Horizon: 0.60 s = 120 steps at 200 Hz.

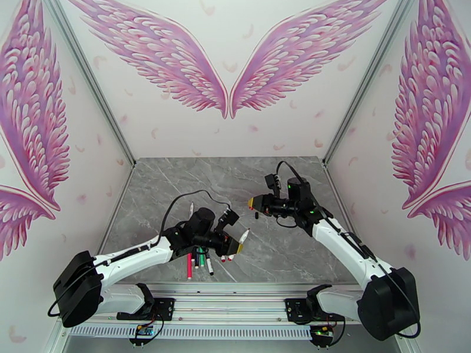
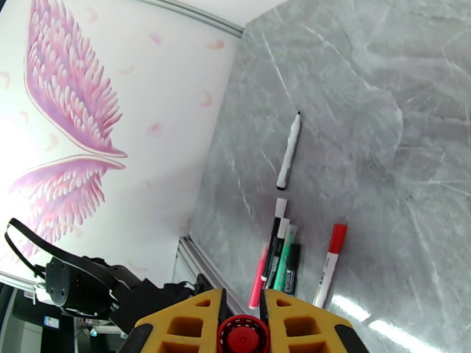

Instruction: Open the pen caps

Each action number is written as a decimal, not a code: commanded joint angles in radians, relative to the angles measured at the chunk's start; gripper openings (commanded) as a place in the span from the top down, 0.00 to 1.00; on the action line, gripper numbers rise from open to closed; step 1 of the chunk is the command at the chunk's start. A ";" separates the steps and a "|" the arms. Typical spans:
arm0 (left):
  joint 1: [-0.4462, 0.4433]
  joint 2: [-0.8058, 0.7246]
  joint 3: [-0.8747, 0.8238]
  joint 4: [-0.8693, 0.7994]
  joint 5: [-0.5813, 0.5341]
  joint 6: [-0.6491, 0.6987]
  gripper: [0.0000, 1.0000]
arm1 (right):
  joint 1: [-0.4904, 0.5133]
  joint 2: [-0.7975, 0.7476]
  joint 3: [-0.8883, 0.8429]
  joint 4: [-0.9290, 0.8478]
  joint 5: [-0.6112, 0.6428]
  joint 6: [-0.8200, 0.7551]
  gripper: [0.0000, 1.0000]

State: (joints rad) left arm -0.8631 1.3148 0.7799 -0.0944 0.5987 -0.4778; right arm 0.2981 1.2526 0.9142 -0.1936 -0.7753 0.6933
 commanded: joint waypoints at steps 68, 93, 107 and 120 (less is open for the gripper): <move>0.009 -0.077 -0.005 -0.024 -0.256 -0.040 0.99 | -0.005 0.071 0.157 -0.450 0.339 -0.316 0.90; 0.022 -0.086 -0.021 0.011 -0.277 -0.072 0.99 | -0.013 0.123 0.184 -0.526 0.391 -0.370 0.89; 0.028 -0.090 -0.018 0.000 -0.293 -0.074 1.00 | -0.023 0.156 0.194 -0.543 0.409 -0.393 0.89; 0.034 -0.097 -0.018 -0.016 -0.307 -0.073 1.00 | -0.035 0.186 0.204 -0.549 0.421 -0.410 0.89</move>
State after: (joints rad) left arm -0.8406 1.2510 0.7780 -0.1101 0.3428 -0.5327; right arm 0.2848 1.3899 1.0756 -0.6521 -0.4282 0.3641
